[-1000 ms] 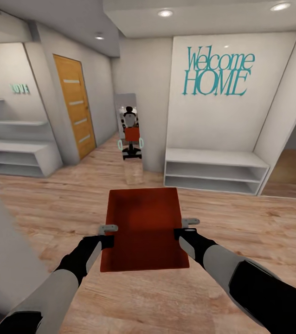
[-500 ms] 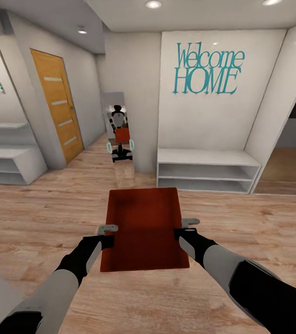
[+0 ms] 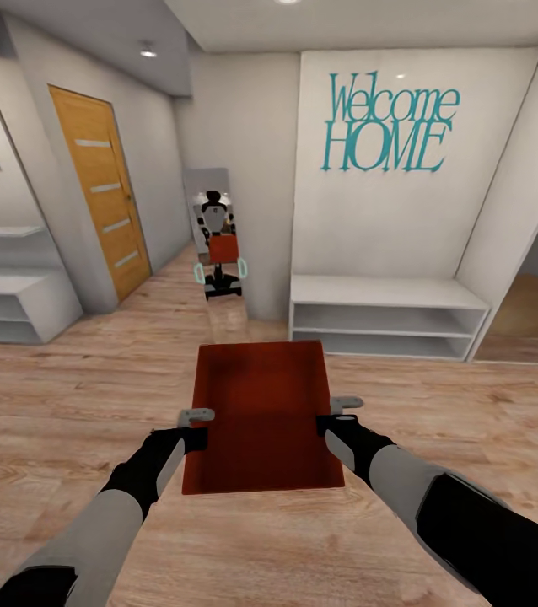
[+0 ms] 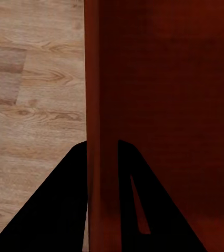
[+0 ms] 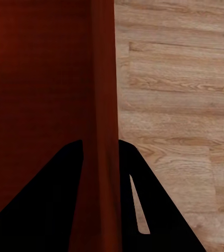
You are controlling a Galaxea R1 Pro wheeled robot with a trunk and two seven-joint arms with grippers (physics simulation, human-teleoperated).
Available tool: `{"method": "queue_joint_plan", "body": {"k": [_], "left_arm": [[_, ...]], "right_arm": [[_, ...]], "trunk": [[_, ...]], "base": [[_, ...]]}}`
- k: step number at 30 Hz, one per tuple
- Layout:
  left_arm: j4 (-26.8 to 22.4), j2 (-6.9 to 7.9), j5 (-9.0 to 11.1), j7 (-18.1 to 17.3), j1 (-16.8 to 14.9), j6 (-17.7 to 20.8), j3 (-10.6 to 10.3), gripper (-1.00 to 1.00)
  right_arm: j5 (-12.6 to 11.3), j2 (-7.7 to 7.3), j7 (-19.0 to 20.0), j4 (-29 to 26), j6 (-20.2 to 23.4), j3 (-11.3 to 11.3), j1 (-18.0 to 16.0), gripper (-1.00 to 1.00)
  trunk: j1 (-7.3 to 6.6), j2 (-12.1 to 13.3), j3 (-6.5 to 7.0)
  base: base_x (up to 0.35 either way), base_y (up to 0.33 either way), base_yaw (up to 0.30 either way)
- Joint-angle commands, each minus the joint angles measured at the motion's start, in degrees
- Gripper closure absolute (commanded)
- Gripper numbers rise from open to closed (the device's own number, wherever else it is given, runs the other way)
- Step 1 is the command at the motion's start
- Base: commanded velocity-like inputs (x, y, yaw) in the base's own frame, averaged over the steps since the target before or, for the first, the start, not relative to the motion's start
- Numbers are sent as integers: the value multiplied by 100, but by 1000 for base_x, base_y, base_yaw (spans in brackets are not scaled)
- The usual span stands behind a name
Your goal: Move the two storage containers from the living room to the garage. In the garage, place one container on the floor and stack the other container on top of it (either order is fine).
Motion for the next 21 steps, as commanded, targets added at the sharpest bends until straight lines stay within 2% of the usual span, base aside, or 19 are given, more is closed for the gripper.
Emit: {"method": "queue_joint_plan", "body": {"k": [1, 21], "left_arm": [[6, 55, 119, 50, 2, 28, -36, 100], [6, 55, 119, 50, 2, 28, -41, 100]], "right_arm": [[29, -40, -20, -36, -339, -31, -7, 100], [31, -40, -20, -36, -332, -32, -7, 100]], "trunk": [[6, -12, -12], [6, -12, -12]], "base": [[322, 105, 0], [322, 101, 0]]}}
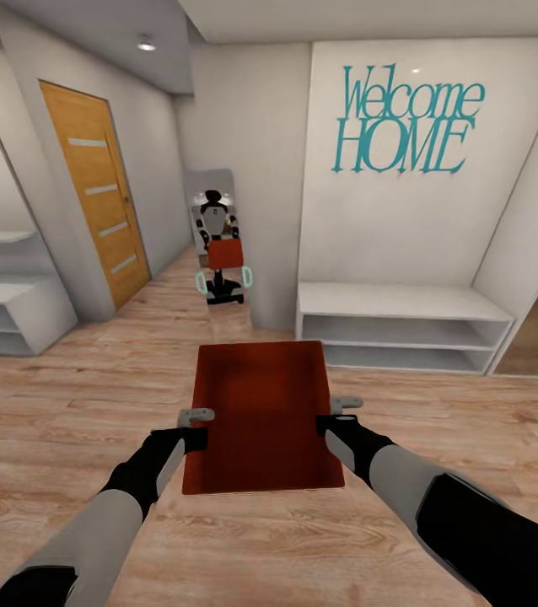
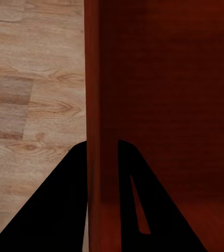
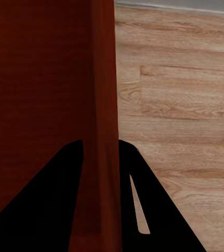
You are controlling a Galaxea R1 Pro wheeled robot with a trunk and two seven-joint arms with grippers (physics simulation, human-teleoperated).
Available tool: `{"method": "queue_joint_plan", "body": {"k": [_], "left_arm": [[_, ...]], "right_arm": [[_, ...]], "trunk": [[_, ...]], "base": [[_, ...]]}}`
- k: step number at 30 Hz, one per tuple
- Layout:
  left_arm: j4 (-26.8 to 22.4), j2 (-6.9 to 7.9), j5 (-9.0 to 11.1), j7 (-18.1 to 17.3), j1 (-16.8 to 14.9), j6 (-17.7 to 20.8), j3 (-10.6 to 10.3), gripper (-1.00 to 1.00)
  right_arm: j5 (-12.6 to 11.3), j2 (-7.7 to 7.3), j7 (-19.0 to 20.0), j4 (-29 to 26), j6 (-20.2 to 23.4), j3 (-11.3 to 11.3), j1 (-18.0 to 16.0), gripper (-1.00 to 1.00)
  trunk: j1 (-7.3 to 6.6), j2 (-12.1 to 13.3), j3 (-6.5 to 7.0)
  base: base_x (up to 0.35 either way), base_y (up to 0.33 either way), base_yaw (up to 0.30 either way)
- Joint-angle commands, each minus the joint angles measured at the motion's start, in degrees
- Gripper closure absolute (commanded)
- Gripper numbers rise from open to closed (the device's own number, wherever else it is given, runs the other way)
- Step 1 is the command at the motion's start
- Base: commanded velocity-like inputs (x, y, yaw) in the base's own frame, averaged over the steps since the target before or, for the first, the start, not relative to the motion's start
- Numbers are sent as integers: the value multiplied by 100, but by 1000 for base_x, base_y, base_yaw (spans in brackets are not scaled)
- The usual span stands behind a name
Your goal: Move the two storage containers from the living room to the garage. In the garage, place one container on the floor and stack the other container on top of it (either order is fine).
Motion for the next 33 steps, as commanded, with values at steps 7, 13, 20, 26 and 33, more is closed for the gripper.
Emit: {"method": "queue_joint_plan", "body": {"k": [7, 13, 20, 26, 33], "left_arm": [[6, 54, 119, 50, 2, 28, -39, 100], [6, 54, 119, 43, 2, 28, -42, 100], [6, 54, 119, 49, 2, 23, -39, 100], [6, 54, 119, 50, 2, 20, -37, 100], [6, 54, 119, 50, 2, 19, -35, 100]], "right_arm": [[28, -40, -14, -35, -334, -29, -7, 100], [28, -40, -12, -35, -339, -30, -7, 100], [28, -40, -13, -35, -335, -28, -7, 100], [28, -40, -12, -35, -335, -27, -7, 100], [28, -40, -21, -35, -339, -29, -7, 100]], "trunk": [[6, -12, -12], [6, -12, -12], [6, -12, -12], [6, -12, -12], [6, -12, -12]], "base": [[322, 100, 0], [322, 100, 0], [322, 80, 0], [323, 8, 0], [324, 0, 7]]}}
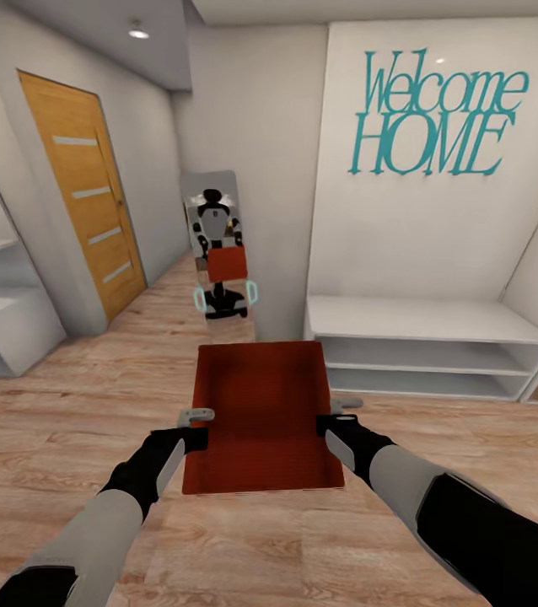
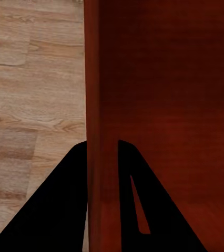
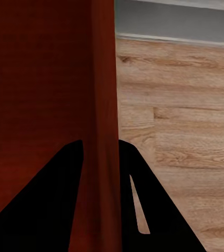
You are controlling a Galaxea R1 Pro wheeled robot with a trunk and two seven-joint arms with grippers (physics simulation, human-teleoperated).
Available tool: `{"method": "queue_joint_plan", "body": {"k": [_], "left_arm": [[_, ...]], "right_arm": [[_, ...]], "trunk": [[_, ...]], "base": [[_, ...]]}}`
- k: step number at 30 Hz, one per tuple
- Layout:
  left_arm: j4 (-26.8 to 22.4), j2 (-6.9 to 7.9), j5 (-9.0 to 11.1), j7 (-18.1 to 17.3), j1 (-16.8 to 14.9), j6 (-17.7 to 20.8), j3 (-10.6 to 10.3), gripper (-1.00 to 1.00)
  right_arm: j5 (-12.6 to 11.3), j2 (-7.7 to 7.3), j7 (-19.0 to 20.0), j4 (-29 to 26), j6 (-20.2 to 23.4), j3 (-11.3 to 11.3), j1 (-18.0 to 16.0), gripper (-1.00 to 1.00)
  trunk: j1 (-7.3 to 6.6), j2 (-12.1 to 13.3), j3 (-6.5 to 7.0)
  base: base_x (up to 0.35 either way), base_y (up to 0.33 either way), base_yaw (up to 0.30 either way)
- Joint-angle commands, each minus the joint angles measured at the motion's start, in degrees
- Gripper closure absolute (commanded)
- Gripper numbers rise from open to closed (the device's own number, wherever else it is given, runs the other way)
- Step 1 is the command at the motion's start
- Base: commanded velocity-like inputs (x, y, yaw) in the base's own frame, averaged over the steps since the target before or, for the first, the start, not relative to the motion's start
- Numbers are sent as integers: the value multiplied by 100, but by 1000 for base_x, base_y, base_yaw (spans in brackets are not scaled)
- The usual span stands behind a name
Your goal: Move the two storage containers from the living room to the garage. In the garage, place one container on the floor and stack the other container on top of it (either order is fine).
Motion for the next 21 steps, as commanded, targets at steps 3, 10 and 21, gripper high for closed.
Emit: {"method": "queue_joint_plan", "body": {"k": [3, 10, 21], "left_arm": [[7, 59, 127, 50, 1, 28, -46, 100], [7, 59, 127, 50, 1, 28, -47, 100], [7, 60, 127, 50, 1, 28, -48, 100]], "right_arm": [[35, -37, -21, -35, -325, -35, -7, 100], [35, -37, -21, -35, -323, -35, -7, 100], [35, -37, -21, -35, -323, -35, -7, 100]], "trunk": [[6, -12, -12], [6, -12, -12], [6, -12, -12]], "base": [[324, 0, 178], [324, 0, 256], [324, 0, 268]]}}
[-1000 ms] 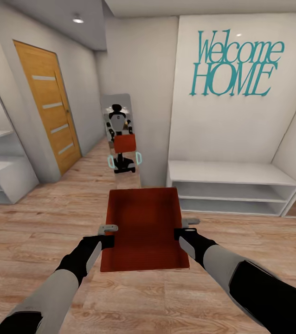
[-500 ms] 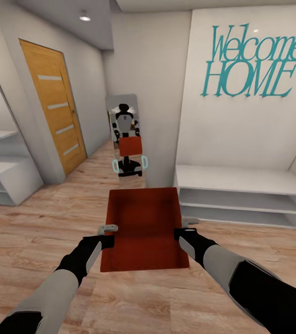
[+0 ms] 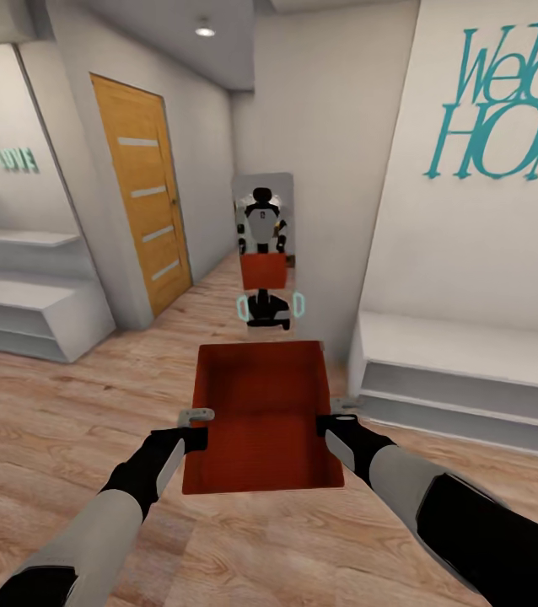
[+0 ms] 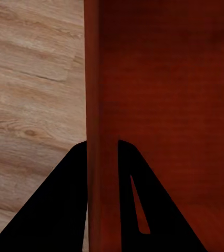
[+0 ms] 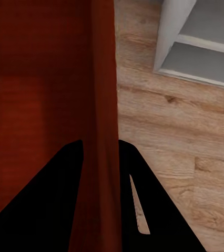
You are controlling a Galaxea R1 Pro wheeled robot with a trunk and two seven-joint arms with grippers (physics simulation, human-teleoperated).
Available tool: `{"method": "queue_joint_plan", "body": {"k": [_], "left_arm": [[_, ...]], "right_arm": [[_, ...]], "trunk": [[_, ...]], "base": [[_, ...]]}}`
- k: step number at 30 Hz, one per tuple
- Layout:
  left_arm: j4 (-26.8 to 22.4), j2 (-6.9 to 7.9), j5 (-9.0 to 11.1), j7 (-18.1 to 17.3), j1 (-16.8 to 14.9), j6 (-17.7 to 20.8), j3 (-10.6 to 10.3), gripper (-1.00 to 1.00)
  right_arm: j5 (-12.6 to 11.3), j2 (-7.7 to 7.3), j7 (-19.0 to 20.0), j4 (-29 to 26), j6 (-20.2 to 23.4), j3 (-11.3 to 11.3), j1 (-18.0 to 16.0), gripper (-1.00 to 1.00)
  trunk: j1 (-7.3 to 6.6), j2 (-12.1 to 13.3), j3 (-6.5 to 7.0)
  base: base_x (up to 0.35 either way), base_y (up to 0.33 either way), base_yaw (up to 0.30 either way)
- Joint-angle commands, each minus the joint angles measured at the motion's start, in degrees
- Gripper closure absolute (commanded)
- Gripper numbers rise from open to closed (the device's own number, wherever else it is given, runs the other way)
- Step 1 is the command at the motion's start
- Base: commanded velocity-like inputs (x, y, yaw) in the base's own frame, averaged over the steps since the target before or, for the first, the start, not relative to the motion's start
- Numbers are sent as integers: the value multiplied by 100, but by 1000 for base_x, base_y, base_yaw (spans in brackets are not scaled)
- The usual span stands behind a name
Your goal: Move the two storage containers from the living room to the garage. In the garage, place one container on the floor and stack the other container on top of it (either order is fine).
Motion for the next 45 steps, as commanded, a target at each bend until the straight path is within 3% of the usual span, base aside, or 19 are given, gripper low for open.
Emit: {"method": "queue_joint_plan", "body": {"k": [1, 45], "left_arm": [[8, 56, 118, 51, 1, 28, -40, 100], [5, 53, 118, 51, 1, 28, -40, 100]], "right_arm": [[29, -41, -21, -37, -323, -31, -7, 100], [29, -54, -25, -37, -329, -38, -7, 100]], "trunk": [[6, -12, -12], [6, -12, -12]], "base": [[324, 0, 268], [324, 0, 268]]}}
